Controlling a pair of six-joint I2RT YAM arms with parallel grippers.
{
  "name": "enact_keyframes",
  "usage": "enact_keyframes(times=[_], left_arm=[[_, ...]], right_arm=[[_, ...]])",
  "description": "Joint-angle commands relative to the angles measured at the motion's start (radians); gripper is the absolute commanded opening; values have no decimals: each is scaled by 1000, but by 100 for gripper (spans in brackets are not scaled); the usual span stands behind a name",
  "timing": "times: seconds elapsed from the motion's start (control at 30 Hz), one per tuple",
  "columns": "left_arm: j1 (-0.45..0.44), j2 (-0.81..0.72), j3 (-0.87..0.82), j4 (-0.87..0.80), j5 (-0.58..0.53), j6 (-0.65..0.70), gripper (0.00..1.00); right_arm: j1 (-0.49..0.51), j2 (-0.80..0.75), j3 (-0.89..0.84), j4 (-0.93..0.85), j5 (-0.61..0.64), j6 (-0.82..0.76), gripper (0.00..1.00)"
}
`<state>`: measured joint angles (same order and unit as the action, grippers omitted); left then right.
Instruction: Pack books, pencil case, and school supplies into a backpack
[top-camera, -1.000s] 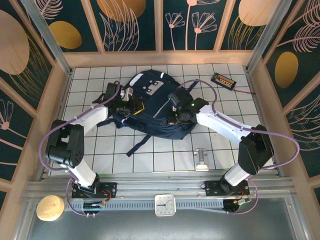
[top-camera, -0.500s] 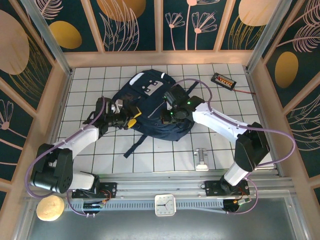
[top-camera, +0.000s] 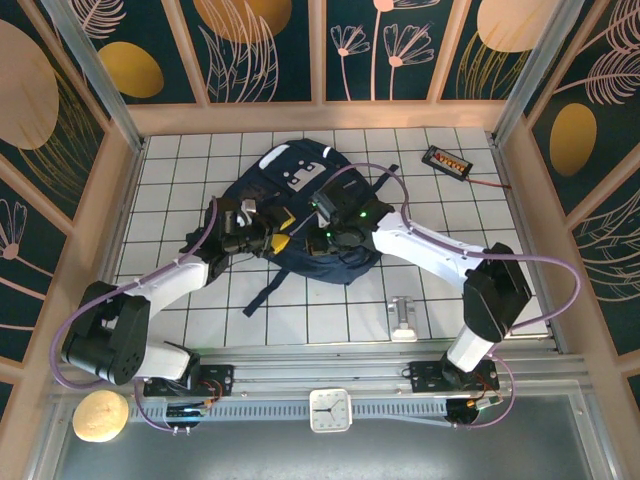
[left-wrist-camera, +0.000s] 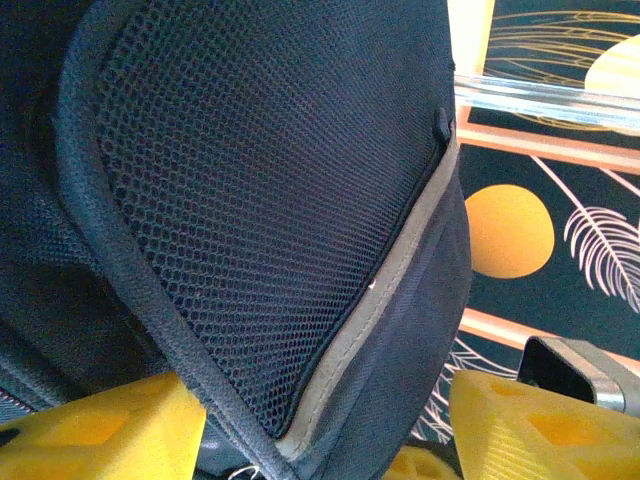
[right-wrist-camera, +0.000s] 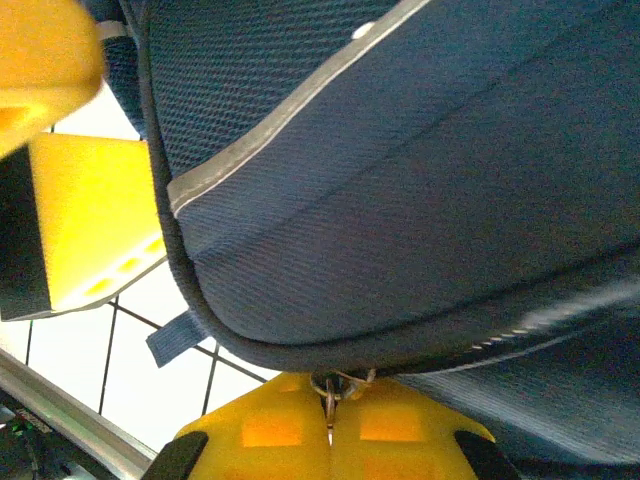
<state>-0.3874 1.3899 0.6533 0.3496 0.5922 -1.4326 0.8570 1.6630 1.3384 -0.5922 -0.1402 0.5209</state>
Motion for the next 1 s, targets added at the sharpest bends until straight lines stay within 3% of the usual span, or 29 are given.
enact_keyframes(times=[0.0,0.07,0.23,0.43,0.67,0.77,0.97], left_arm=[[-5,-1,-20,53,3,-66,60],[-6,-10,-39,51,-7,-65,54],[-6,-7,-57,41,-27,-31,0],[5,-31,-14,-135,-42,130,0],[93,-109,0,-381,19,376,0],[130,-92,40,-537,48,551,0],[207,-28,160,-768,-30,822,0]], right_arm=[[27,8,46,56,-39,19,0],[28,12,49,55,-38,19,0],[21,12,57,-1,-4,-6,0],[-66,-60,21,-88,52,-91,0],[-228,-87,9,-87,16,-236,0],[-264,-55,35,-67,1,-288,0],[-299,5,89,-54,-57,-332,0]])
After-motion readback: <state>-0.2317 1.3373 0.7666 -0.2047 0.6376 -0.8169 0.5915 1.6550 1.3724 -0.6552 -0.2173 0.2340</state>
